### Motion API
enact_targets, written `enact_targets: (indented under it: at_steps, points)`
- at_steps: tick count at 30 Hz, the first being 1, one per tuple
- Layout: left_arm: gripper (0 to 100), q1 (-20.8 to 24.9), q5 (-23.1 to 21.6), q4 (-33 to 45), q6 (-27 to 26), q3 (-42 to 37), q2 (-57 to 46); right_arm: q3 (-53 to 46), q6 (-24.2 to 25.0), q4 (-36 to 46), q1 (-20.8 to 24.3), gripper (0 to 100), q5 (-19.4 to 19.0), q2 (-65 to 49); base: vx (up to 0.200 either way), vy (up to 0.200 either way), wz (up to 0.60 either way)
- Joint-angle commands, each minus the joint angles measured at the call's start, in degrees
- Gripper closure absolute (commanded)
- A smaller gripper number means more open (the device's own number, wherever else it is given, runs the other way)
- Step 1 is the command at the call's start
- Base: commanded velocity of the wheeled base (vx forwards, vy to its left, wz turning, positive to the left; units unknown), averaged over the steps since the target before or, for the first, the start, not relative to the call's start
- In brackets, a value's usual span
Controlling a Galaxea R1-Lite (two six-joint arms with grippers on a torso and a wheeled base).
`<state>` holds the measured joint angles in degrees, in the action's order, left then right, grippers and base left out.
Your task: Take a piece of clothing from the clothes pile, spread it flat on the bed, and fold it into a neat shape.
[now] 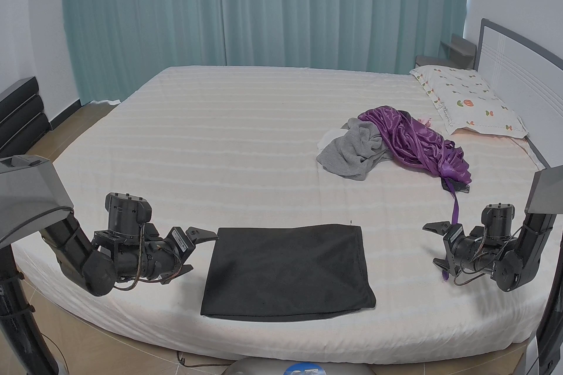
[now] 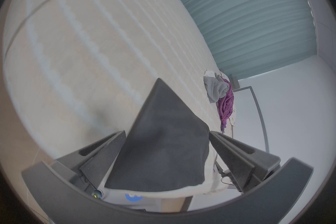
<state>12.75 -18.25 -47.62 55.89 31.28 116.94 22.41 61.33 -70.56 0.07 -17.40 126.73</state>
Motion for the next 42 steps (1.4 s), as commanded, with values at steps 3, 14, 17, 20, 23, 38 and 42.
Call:
enact_targets:
  at_steps: [3, 14, 17, 20, 23, 38, 42]
  points:
    - [0, 1.0, 2.3, -0.2, -7.5, 3.0, 5.8, -0.4, -0.1, -0.4, 0.5, 0, 0.0, 0.4, 0.0, 0.0, 0.0]
    - [0, 3.5, 7.8, -10.8, -12.0, 6.3, 15.4, -3.0, 0.0, -6.6, 0.9, 0, 0.0, 1.9, 0.0, 0.0, 0.0]
    - [0, 3.4, 8.4, -12.3, -11.2, 5.6, 15.7, -3.4, 0.8, -7.3, 1.3, 0, 0.0, 1.9, 0.0, 0.0, 0.0]
    - [0, 3.4, 8.5, -12.8, -11.2, 5.4, 15.9, -3.6, 0.9, -7.8, 2.0, 0, 0.1, 2.2, 0.0, 0.0, 0.0]
    - [0, 3.4, 8.5, -12.3, -11.4, 5.5, 15.9, -3.7, 0.8, -8.3, 2.7, 0, 0.3, 2.6, 0.0, 0.0, 0.0]
    - [0, 3.8, 8.6, -12.9, -11.6, 5.9, 16.3, -4.1, 0.7, -10.6, 2.9, 0, 0.3, 3.6, 0.0, 0.0, 0.0]
    - [0, 4.6, 8.6, -12.9, -11.7, 5.2, 15.9, -4.1, 0.6, -10.6, 2.9, 0, 0.3, 3.6, 0.0, 0.0, 0.0]
